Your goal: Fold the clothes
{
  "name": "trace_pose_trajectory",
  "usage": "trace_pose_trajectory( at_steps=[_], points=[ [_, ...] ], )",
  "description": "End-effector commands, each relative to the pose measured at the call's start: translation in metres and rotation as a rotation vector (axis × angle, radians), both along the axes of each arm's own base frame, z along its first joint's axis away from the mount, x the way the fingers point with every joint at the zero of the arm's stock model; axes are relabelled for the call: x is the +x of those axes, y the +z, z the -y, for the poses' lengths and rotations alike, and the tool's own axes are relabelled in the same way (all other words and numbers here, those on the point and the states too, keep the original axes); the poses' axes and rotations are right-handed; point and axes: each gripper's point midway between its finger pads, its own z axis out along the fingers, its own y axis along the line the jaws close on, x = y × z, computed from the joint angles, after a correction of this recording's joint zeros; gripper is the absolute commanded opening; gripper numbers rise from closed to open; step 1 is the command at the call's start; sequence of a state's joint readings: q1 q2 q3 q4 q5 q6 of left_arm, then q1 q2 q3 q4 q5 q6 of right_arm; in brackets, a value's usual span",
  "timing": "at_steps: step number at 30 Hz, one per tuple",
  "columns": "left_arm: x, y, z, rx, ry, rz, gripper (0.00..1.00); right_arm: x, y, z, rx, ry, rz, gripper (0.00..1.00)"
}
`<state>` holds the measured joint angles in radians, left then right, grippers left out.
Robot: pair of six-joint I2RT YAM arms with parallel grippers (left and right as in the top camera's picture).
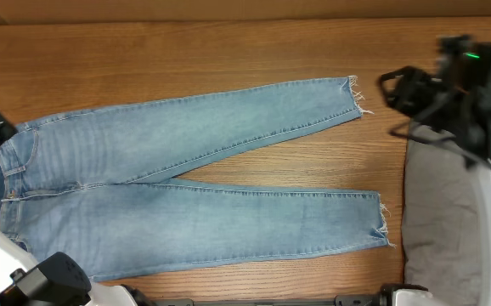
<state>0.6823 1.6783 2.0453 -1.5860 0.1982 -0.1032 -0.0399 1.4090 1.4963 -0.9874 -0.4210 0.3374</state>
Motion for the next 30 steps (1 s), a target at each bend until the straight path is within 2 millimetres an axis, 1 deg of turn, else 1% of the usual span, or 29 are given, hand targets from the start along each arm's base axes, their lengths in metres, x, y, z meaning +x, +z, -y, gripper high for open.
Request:
trace_pose_trajectory(
  at_steps=[1, 2, 4, 5, 6, 7, 8, 9, 11, 13, 15, 17, 19, 20, 22, 25, 28, 30],
  points=[
    [0.015, 0.006, 0.021, 0.0, -0.128, 0.051, 0.84, 0.005, -0.056, -0.059, 0.064, 0.201, -0.159, 0.41],
    [0.016, 0.007, 0.024, 0.004, -0.145, 0.051, 0.85, 0.007, -0.073, -0.075, 0.061, 0.239, -0.2, 0.42],
    [0.018, 0.007, 0.028, 0.009, -0.165, 0.049, 0.86, 0.01, -0.103, -0.101, 0.045, 0.297, -0.261, 0.43],
    [0.019, 0.007, 0.029, 0.01, -0.17, 0.048, 0.87, 0.013, -0.123, -0.112, 0.017, 0.316, -0.29, 0.43],
    [0.019, 0.007, 0.03, 0.009, -0.171, 0.048, 0.88, 0.017, -0.142, -0.118, -0.028, 0.318, -0.31, 0.43],
    [0.019, 0.007, 0.03, 0.009, -0.172, 0.048, 0.88, 0.021, -0.158, -0.119, -0.071, 0.307, -0.326, 0.43],
    [0.019, 0.007, 0.03, 0.009, -0.173, 0.048, 0.88, 0.027, -0.176, -0.118, -0.125, 0.279, -0.344, 0.45],
    [0.019, 0.006, 0.03, 0.008, -0.172, 0.047, 0.88, 0.033, -0.194, -0.112, -0.187, 0.231, -0.366, 0.46],
    [0.019, 0.006, 0.031, 0.006, -0.173, 0.045, 0.88, 0.041, -0.219, -0.1, -0.273, 0.164, -0.39, 0.49],
    [0.018, 0.006, 0.031, 0.004, -0.173, 0.043, 0.88, 0.052, -0.239, -0.082, -0.374, 0.106, -0.389, 0.51],
    [0.018, 0.006, 0.031, 0.004, -0.173, 0.042, 0.89, 0.062, -0.25, -0.062, -0.447, 0.046, -0.379, 0.52],
    [0.018, 0.006, 0.031, 0.005, -0.173, 0.044, 0.89, 0.077, -0.253, -0.039, -0.507, -0.018, -0.346, 0.57],
    [0.019, 0.006, 0.03, 0.008, -0.173, 0.047, 0.89, 0.095, -0.25, -0.027, -0.503, -0.026, -0.286, 0.68],
    [0.019, 0.007, 0.03, 0.01, -0.173, 0.049, 0.89, 0.102, -0.248, -0.022, -0.493, -0.02, -0.26, 0.69],
    [0.02, 0.007, 0.03, 0.01, -0.173, 0.05, 0.89, 0.118, -0.242, -0.008, -0.454, -0.037, -0.21, 0.73],
    [0.019, 0.006, 0.03, 0.009, -0.174, 0.048, 0.9, 0.133, -0.239, 0.015, -0.389, -0.079, -0.177, 0.73],
    [0.019, 0.006, 0.031, 0.007, -0.173, 0.046, 0.9, 0.142, -0.242, 0.036, -0.318, -0.105, -0.162, 0.73],
    [0.019, 0.006, 0.031, 0.007, -0.174, 0.047, 0.9, 0.145, -0.246, 0.052, -0.309, -0.133, -0.163, 0.74]
  ],
)
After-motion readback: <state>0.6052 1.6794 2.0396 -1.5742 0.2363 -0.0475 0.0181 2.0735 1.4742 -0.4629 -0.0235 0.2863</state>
